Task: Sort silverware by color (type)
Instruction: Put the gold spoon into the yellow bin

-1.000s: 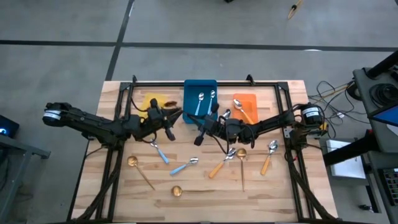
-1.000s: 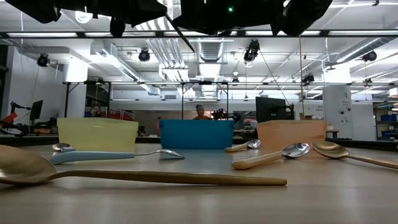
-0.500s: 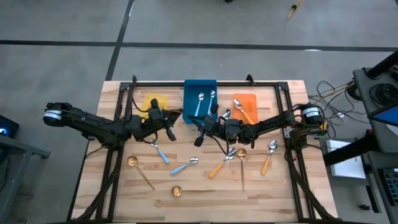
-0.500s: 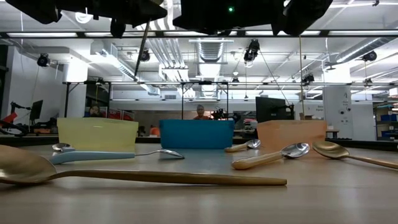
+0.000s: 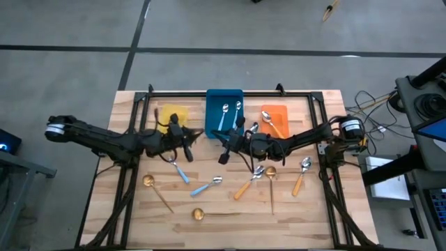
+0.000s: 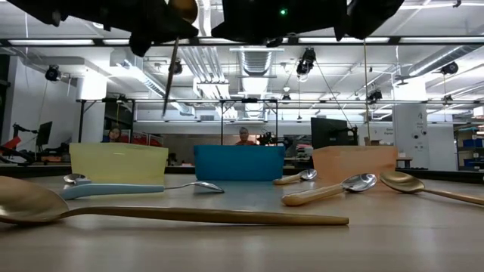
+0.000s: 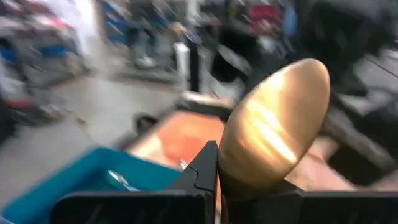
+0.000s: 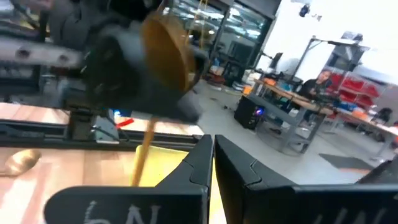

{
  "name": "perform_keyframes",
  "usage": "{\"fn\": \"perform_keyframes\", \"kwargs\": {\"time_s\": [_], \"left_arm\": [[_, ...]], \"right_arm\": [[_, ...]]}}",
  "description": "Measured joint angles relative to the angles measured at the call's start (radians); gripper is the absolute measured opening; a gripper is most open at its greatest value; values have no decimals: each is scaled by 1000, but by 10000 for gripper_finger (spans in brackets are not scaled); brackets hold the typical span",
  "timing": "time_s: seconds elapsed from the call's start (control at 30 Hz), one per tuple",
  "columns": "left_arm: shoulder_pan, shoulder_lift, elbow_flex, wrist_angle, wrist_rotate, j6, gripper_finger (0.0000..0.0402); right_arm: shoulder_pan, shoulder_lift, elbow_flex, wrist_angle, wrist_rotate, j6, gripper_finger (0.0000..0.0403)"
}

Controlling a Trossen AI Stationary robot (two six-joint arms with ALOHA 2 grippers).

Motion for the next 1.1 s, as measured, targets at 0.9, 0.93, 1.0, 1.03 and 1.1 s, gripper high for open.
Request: {"fn": "perform_keyframes", "kwargs": {"time_s": [0.9,0.93,1.0,1.03,1.1], "left_arm": [[-1,110,0,51,201,-44,0],[-1,113,0,52,201,-44,0],[-1,115,0,46,201,-44,0],[-1,116,-1,49,201,-44,0],[-1,115,0,51,201,-44,0]], "right_arm": [[-16,0,177,-306,-352,110,206],[-16,1,180,-306,-349,110,203],[-16,4,184,-306,-346,110,191],[-16,4,184,-309,-345,110,182],[-16,4,184,-308,-346,110,156]]}}
